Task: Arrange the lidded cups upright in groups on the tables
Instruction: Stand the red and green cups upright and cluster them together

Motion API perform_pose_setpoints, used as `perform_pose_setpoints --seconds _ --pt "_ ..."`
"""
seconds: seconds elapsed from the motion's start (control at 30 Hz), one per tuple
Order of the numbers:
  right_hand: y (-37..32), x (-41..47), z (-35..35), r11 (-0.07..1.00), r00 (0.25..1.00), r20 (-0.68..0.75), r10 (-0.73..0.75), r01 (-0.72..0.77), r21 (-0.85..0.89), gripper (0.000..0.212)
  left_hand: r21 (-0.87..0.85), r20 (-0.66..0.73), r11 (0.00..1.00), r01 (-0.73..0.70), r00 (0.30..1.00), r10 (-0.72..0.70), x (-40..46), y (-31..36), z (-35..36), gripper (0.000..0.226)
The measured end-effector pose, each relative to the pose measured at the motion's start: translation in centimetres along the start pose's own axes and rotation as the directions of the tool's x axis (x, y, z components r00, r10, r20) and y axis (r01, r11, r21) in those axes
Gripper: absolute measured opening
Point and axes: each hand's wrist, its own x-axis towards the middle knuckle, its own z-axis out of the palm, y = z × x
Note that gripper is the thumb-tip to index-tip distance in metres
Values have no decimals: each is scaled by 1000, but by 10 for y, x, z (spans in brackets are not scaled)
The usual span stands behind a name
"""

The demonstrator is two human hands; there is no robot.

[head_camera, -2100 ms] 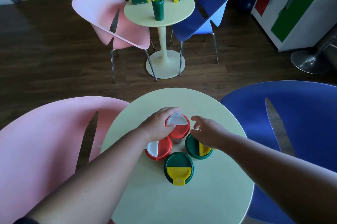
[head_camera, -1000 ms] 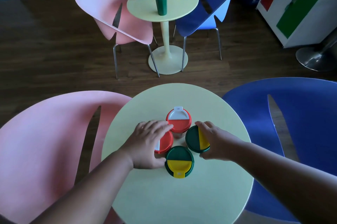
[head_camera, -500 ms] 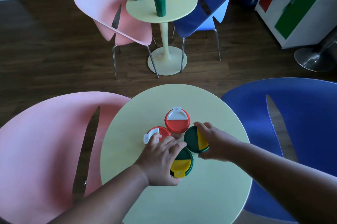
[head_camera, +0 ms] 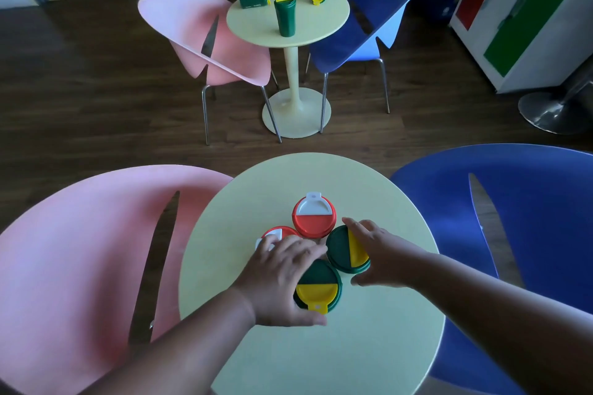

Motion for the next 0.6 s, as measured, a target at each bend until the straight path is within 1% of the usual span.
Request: perform_pose_setpoints --seconds 0.07,0.17,0.23,0.33,0.47,0.6 --pt "-1 -3 -3 1000 1000 2 11 -11 14 118 -68 -66 996 64 995 -68 0 -7 -7 79" --pt "-6 -7 -8 998 999 -15 46 -46 38 114 -96 -180 983 155 969 -170 2 -24 -14 53" --pt "-11 -12 -12 994 995 -42 86 -83 66 108 -112 -199 971 209 953 -228 5 -36 -18 43" --pt "-20 -22 -13 985 981 -110 158 -149 81 92 -95 -149 966 242 956 -254 9 -52 -26 38" --pt "-35 -40 -10 968 930 -270 250 -233 95 67 -129 -113 970 208 968 -223 18 -60 -46 33" --pt "-50 -64 -8 954 867 -398 301 -271 130 53 -136 -80 977 161 982 -173 24 -53 -70 37"
